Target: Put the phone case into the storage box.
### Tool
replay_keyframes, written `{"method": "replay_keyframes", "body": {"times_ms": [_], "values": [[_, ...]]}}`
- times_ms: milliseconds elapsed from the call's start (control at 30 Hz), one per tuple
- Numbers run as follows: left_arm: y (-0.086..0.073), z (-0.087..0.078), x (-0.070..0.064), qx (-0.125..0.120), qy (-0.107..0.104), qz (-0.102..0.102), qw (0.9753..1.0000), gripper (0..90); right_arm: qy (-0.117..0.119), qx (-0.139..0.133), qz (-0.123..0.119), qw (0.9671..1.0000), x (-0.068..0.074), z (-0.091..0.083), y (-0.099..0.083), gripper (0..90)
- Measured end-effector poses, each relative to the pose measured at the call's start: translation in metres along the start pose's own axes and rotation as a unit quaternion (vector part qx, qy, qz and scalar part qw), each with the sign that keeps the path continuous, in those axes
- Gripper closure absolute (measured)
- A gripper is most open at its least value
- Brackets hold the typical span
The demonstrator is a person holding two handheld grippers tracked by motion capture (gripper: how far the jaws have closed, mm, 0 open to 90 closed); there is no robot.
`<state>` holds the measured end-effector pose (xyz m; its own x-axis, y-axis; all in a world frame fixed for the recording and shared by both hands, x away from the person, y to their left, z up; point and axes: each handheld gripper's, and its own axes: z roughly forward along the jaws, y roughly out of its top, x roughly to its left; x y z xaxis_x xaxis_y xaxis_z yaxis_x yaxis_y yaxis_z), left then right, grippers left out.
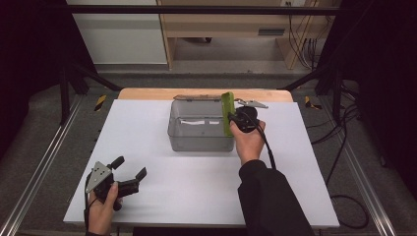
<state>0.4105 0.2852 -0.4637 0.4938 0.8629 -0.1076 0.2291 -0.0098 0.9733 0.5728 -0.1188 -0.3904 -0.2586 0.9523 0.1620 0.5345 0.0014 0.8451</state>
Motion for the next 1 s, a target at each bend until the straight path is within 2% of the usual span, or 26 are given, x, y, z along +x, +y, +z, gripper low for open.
{"method": "replay_keyframes", "body": {"times_ms": [67, 167, 233, 333, 467, 800, 1000], "values": [[-0.001, 0.0, 0.0, 0.0, -0.005, -0.007, 1.0, 2.5, 0.001, 0.004, 0.004, 1.0, 0.0, 0.001, 0.0, 77.0], [-0.001, 0.002, 0.0, 0.005, -0.005, 0.0, 1.0, 2.6, 0.002, 0.007, 0.007, 1.0, -0.002, 0.001, 0.001, 76.9], [-0.001, 0.002, -0.001, 0.003, -0.006, -0.003, 1.0, 2.6, 0.002, 0.009, -0.001, 1.0, -0.002, 0.001, -0.001, 77.0], [-0.001, 0.003, -0.002, 0.007, -0.006, 0.005, 0.9999, 2.6, 0.002, 0.016, -0.004, 0.9999, -0.001, 0.005, -0.004, 77.0], [-0.001, 0.003, -0.002, 0.007, -0.007, 0.005, 0.9999, 2.6, -0.001, 0.02, -0.009, 0.9998, 0.0, 0.007, -0.006, 77.0], [-0.001, 0.003, -0.002, 0.008, -0.007, 0.006, 0.9999, 2.6, -0.01, 0.032, -0.006, 0.9994, 0.001, 0.012, -0.008, 77.0], [-0.001, 0.005, -0.003, 0.012, -0.01, 0.008, 0.9999, 2.6, -0.011, 0.043, -0.013, 0.9989, 0.003, 0.015, -0.01, 77.0]]}}
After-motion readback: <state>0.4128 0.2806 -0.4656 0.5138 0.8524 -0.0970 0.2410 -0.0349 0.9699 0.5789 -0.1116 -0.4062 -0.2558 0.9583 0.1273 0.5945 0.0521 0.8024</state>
